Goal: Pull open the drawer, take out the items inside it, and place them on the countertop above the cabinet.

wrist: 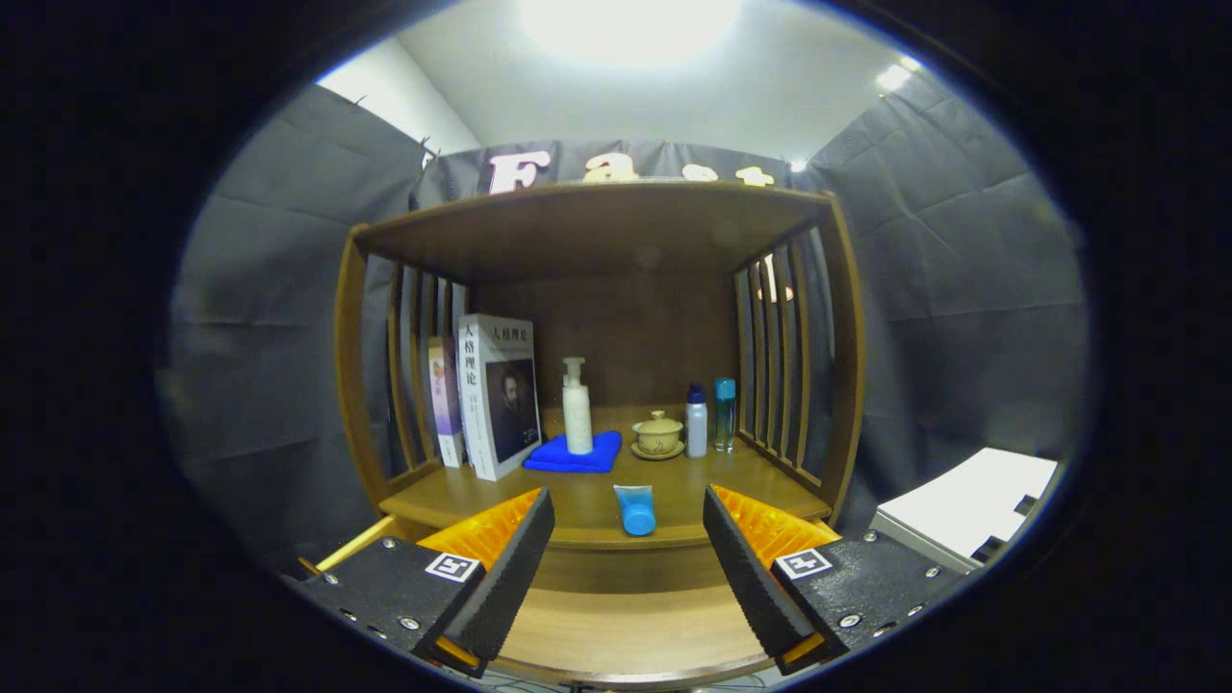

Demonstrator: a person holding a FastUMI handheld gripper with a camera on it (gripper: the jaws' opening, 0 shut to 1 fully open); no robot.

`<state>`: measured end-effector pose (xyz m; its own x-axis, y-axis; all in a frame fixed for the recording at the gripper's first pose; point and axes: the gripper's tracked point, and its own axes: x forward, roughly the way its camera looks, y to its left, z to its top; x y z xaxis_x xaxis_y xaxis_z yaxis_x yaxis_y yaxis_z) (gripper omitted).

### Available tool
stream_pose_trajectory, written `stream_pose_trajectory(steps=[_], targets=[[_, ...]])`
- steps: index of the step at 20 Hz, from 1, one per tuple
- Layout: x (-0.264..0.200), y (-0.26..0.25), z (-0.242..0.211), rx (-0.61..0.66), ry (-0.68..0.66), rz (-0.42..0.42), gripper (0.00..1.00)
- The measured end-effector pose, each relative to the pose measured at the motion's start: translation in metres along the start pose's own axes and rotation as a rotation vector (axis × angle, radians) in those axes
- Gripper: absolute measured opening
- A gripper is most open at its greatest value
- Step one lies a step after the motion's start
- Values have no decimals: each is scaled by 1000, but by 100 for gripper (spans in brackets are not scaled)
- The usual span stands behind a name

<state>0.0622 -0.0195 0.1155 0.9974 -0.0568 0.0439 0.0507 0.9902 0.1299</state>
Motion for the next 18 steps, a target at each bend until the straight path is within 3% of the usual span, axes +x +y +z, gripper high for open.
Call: stream_pose_trajectory(steps=[11, 18], targets=[[-81, -7, -57, -8, 2, -19, 96], [-98, -6, -116, -39, 133, -4, 96]])
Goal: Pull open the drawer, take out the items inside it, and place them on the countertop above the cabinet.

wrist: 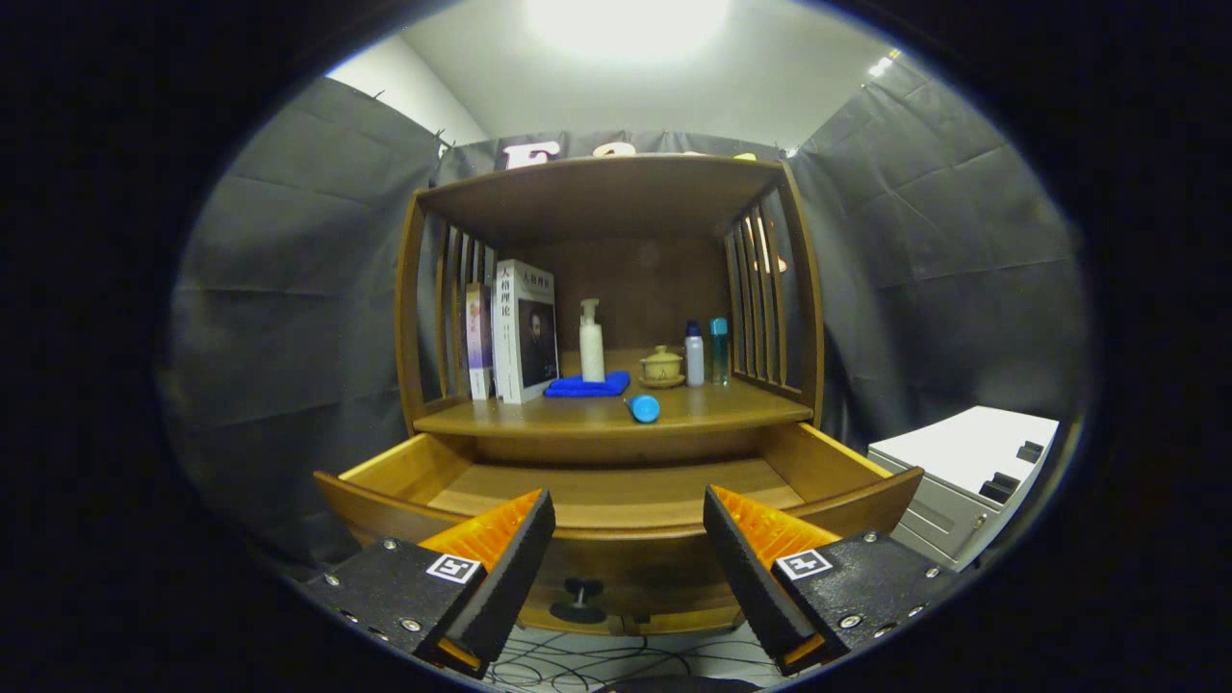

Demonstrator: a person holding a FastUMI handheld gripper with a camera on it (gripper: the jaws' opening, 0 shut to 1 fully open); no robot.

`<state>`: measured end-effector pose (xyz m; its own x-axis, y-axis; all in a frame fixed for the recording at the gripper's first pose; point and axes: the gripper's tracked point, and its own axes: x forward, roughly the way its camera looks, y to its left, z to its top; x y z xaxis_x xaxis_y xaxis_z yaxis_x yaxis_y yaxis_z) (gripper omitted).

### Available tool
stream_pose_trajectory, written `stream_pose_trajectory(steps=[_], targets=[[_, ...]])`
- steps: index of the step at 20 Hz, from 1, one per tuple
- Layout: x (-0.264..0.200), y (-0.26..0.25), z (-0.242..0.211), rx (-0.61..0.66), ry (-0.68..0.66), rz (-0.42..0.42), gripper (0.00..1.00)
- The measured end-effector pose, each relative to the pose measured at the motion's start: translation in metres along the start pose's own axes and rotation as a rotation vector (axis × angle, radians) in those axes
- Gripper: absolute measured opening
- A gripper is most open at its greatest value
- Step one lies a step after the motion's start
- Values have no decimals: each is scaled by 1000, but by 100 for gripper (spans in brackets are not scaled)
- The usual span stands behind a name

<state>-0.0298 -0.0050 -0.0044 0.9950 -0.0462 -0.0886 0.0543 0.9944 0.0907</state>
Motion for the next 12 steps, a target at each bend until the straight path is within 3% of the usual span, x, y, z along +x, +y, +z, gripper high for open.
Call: stream_pose_trajectory(steps=[12], targets=[[8, 26, -68, 9, 184, 64, 96]])
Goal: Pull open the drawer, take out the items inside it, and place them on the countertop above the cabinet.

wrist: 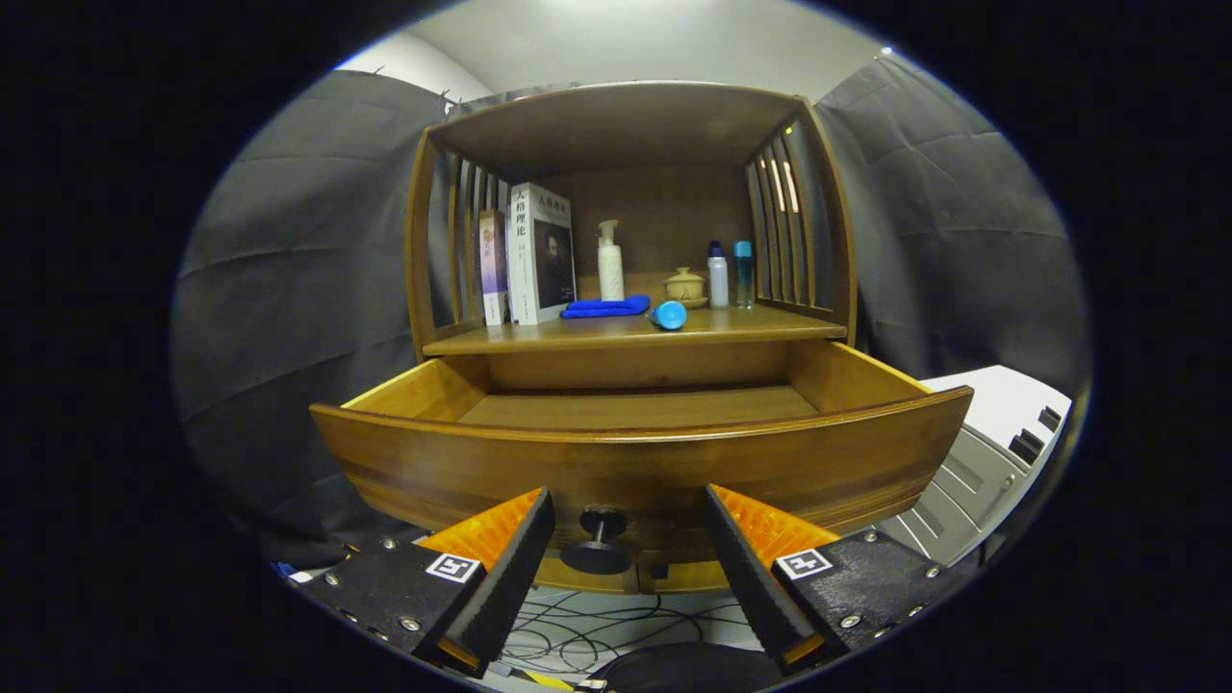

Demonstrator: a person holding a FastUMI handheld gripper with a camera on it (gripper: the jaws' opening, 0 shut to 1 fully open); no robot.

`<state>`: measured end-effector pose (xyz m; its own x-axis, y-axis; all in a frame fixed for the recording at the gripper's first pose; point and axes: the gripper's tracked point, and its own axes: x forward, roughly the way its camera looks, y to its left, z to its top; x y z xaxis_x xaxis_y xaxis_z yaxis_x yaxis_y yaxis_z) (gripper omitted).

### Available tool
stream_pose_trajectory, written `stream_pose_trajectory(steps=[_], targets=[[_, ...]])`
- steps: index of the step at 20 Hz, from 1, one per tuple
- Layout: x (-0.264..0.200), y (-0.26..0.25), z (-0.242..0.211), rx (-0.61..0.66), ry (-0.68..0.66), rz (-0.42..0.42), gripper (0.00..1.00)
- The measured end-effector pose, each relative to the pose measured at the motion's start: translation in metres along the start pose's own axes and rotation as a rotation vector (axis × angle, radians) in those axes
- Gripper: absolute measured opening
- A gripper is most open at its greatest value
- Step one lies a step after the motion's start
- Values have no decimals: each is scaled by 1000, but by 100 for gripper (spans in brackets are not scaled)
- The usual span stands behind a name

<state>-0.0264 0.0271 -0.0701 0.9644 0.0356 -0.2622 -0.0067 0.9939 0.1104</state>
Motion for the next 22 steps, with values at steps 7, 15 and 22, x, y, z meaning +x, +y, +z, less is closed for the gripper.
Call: stream_pose_trajectory(steps=[7, 15, 22], targets=[[8, 2, -1, 38, 3, -11, 93], [17, -6, 4, 39, -5, -40, 93], [28, -5, 6, 0, -11, -52, 92]])
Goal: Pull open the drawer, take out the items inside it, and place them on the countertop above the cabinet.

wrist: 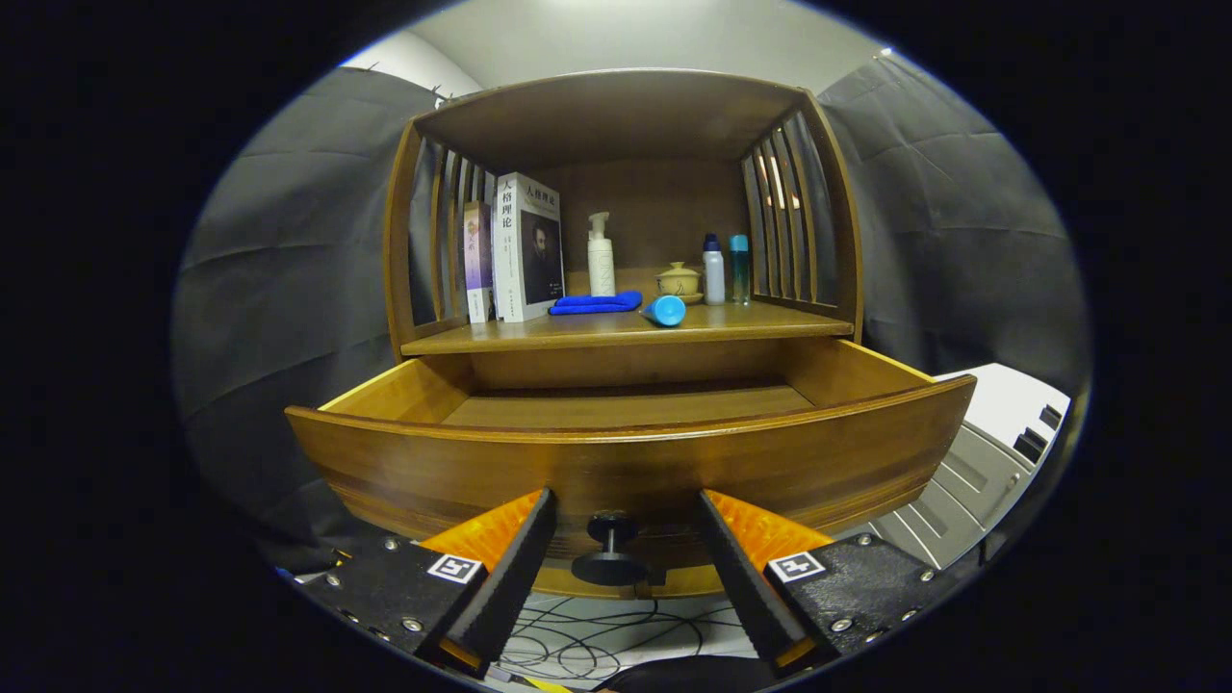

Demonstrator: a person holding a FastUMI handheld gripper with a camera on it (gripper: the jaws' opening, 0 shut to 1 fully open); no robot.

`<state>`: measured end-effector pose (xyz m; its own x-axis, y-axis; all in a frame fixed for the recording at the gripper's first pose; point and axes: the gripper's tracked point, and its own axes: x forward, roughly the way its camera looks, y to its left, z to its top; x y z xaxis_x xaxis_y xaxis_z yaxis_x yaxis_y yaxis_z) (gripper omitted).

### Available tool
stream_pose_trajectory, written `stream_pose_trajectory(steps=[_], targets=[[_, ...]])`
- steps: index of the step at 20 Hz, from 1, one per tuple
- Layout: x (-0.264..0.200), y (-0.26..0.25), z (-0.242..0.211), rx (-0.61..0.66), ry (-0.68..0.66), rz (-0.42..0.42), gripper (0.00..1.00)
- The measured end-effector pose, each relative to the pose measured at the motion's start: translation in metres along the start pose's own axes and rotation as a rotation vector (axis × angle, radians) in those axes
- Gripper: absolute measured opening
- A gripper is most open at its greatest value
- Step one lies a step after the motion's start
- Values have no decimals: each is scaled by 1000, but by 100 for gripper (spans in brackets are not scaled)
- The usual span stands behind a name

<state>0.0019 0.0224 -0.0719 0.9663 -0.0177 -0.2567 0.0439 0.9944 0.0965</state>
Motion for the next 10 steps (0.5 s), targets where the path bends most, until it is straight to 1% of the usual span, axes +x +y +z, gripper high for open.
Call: stream_pose_trajectory(steps=[5, 10], targets=[[15, 0, 8, -66, -18, -4, 93], [33, -1, 12, -93, -30, 4, 93]])
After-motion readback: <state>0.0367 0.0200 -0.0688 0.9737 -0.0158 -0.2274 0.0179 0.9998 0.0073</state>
